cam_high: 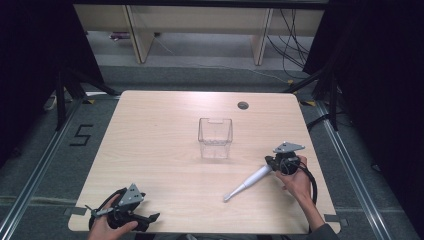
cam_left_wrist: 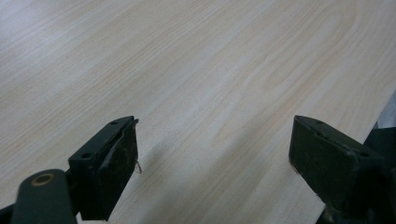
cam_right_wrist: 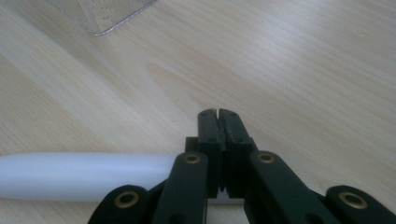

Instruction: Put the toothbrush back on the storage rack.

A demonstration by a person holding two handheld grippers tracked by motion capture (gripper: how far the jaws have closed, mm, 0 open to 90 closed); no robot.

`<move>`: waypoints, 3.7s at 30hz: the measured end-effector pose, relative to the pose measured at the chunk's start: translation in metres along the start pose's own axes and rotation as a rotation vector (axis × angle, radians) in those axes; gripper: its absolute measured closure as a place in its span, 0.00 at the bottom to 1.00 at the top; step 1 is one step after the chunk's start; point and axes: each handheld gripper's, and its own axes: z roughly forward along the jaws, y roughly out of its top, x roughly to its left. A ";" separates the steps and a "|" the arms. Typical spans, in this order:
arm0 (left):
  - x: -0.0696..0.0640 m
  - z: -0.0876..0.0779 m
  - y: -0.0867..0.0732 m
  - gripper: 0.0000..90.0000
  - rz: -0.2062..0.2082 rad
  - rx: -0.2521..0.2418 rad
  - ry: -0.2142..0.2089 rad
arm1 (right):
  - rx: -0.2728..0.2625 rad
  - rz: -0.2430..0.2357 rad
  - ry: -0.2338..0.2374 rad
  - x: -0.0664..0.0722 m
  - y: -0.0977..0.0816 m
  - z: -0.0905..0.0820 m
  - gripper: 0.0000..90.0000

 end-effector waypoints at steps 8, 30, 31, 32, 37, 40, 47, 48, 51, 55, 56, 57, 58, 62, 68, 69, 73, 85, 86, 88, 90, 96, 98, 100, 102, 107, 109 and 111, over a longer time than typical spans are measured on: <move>0.000 0.000 0.000 0.17 0.003 0.000 0.000 | 0.016 -0.006 0.010 0.001 -0.002 -0.001 0.98; 0.000 -0.002 0.000 0.17 0.006 -0.001 0.000 | 0.055 -0.030 0.045 0.012 -0.011 -0.012 0.96; 0.000 -0.002 0.000 0.17 0.004 -0.002 0.001 | 0.062 -0.027 0.046 0.014 -0.011 -0.013 0.96; 0.000 -0.002 0.000 0.17 0.004 -0.002 0.001 | 0.062 -0.027 0.046 0.014 -0.011 -0.013 0.96; 0.000 -0.001 0.000 0.17 0.004 0.000 0.001 | 0.066 -0.039 0.044 0.016 -0.012 -0.013 0.96; 0.000 -0.001 0.000 0.17 0.004 -0.001 0.001 | 0.058 -0.051 0.041 0.014 -0.012 -0.014 0.93; 0.000 -0.001 0.000 0.17 -0.001 -0.001 0.000 | 0.061 -0.068 0.029 0.013 -0.007 -0.020 0.87; 0.000 -0.001 0.000 0.17 0.000 0.000 0.001 | 0.066 -0.078 0.034 0.012 -0.004 -0.023 0.85; 0.000 -0.001 0.000 0.17 0.002 0.004 0.002 | 0.086 -0.074 0.055 0.010 -0.001 -0.026 0.80; 0.000 -0.001 0.000 0.17 -0.001 0.000 0.000 | 0.121 -0.072 0.079 0.013 0.003 -0.031 0.73; 0.000 -0.001 0.000 0.17 0.001 0.002 0.003 | 0.110 -0.096 0.070 0.011 0.005 -0.032 0.70; 0.000 -0.001 0.000 0.17 0.001 0.002 0.003 | 0.146 -0.100 0.088 0.013 0.007 -0.034 0.68; 0.000 0.000 0.000 0.17 -0.003 0.001 0.002 | 0.134 -0.115 0.080 0.014 0.009 -0.035 0.67; 0.001 0.000 0.000 0.17 0.004 0.008 0.003 | 0.176 -0.163 0.105 0.020 0.017 -0.036 0.61; 0.001 0.000 0.000 0.17 -0.002 0.006 0.002 | 0.268 -0.247 0.134 0.031 0.025 -0.034 0.58; 0.000 0.000 0.000 0.17 -0.003 0.004 0.001 | 0.270 -0.256 0.136 0.031 0.026 -0.033 0.58; 0.000 0.000 0.000 0.17 -0.004 0.005 0.002 | 0.312 -0.272 0.156 0.034 0.030 -0.026 0.57; 0.001 0.001 -0.001 0.17 -0.009 0.001 0.002 | 0.384 -0.324 0.175 0.042 0.041 -0.009 0.56; 0.001 0.000 -0.001 0.17 -0.009 0.005 0.004 | 0.408 -0.333 0.180 0.043 0.044 -0.005 0.56; 0.001 0.000 -0.001 0.17 -0.008 0.006 0.003 | 0.426 -0.340 0.195 0.044 0.046 -0.001 0.56; 0.001 0.000 -0.001 0.17 -0.008 0.006 0.003 | 0.450 -0.334 0.197 0.045 0.049 0.001 0.57; 0.001 0.000 -0.001 0.17 -0.007 0.007 0.004 | 0.489 -0.335 0.211 0.045 0.054 0.009 0.58; 0.001 0.000 -0.001 0.17 -0.007 0.007 0.004 | 0.496 -0.355 0.222 0.044 0.055 0.013 0.59; 0.001 0.000 -0.001 0.17 -0.007 0.007 0.004 | 0.524 -0.352 0.226 0.045 0.056 0.015 0.59; 0.001 0.000 -0.001 0.17 -0.007 0.006 0.004 | 0.528 -0.368 0.231 0.045 0.055 0.021 0.62; 0.001 0.001 -0.001 0.17 -0.008 0.002 0.002 | 0.559 -0.399 0.246 0.046 0.058 0.025 0.65; 0.001 0.000 -0.001 0.17 -0.007 0.007 0.004 | 0.577 -0.385 0.237 0.048 0.058 0.025 0.65; 0.001 0.000 -0.001 0.17 -0.007 0.006 0.004 | 0.587 -0.388 0.239 0.047 0.060 0.027 0.67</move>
